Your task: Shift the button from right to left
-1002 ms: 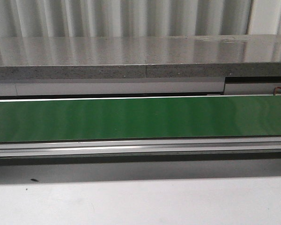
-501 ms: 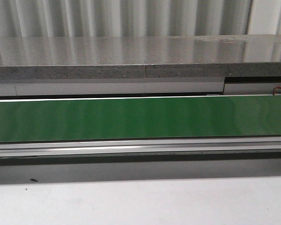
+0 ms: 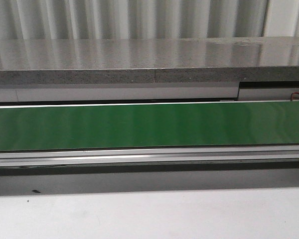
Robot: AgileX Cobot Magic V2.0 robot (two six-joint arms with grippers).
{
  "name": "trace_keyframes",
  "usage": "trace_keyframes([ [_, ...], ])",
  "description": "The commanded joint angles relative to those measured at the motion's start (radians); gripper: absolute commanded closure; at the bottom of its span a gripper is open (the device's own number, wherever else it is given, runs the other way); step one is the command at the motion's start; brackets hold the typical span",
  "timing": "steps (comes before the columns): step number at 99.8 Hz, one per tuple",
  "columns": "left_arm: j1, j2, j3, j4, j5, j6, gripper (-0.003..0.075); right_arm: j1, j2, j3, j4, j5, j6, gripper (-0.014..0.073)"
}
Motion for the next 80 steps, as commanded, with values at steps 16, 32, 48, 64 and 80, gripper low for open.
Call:
trace_keyframes([
  [16, -0.001, -0.032, 0.039, 0.001, -0.079, -0.010, 0.0741, 0.002, 0.009, -0.026, -0.001, -0.071, -0.009, 0.0662],
  [32, -0.001, -0.032, 0.039, 0.001, -0.079, -0.010, 0.0741, 0.002, 0.009, -0.026, -0.012, -0.072, -0.009, 0.0662],
  [48, -0.001, -0.032, 0.039, 0.001, -0.079, -0.010, 0.0741, -0.010, 0.009, 0.014, -0.024, -0.167, -0.008, 0.0662],
  [64, -0.001, -0.032, 0.039, 0.001, -0.079, -0.010, 0.0741, -0.093, 0.009, 0.117, -0.026, -0.372, -0.002, 0.0662],
  [80, -0.001, -0.032, 0.039, 0.001, -0.079, -0.010, 0.0741, -0.209, -0.033, 0.193, -0.046, -0.433, 0.001, 0.0662],
])
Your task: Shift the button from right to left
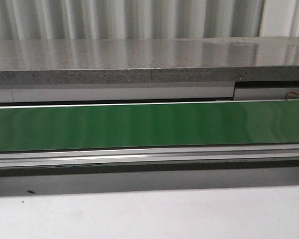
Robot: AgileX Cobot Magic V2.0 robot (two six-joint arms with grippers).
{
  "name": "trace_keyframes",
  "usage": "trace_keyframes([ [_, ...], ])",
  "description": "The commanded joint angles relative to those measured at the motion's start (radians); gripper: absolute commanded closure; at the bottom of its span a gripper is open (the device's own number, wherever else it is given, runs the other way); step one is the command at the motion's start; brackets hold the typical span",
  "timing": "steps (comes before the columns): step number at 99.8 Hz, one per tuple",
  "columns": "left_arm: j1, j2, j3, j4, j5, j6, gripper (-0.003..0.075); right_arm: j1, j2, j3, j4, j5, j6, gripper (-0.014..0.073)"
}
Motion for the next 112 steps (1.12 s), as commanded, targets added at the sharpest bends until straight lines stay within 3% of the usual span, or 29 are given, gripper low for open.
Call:
trace_keyframes([
  [1, -0.001, -0.032, 0.039, 0.001, -0.079, -0.008, 0.0741, -0.063, -0.022, 0.010, -0.019, -0.116, 0.002, 0.0662],
  [23, -0.001, -0.032, 0.039, 0.001, -0.079, -0.008, 0.0741, -0.163, -0.100, 0.110, -0.020, -0.121, 0.073, 0.0662],
  [43, -0.001, -0.032, 0.039, 0.001, -0.079, -0.008, 0.0741, -0.165, -0.215, 0.111, -0.060, 0.015, 0.076, 0.0662],
  [112, -0.001, -0.032, 0.039, 0.001, -0.079, -0.008, 0.0741, -0.165, -0.211, 0.111, -0.060, 0.014, 0.076, 0.0662],
])
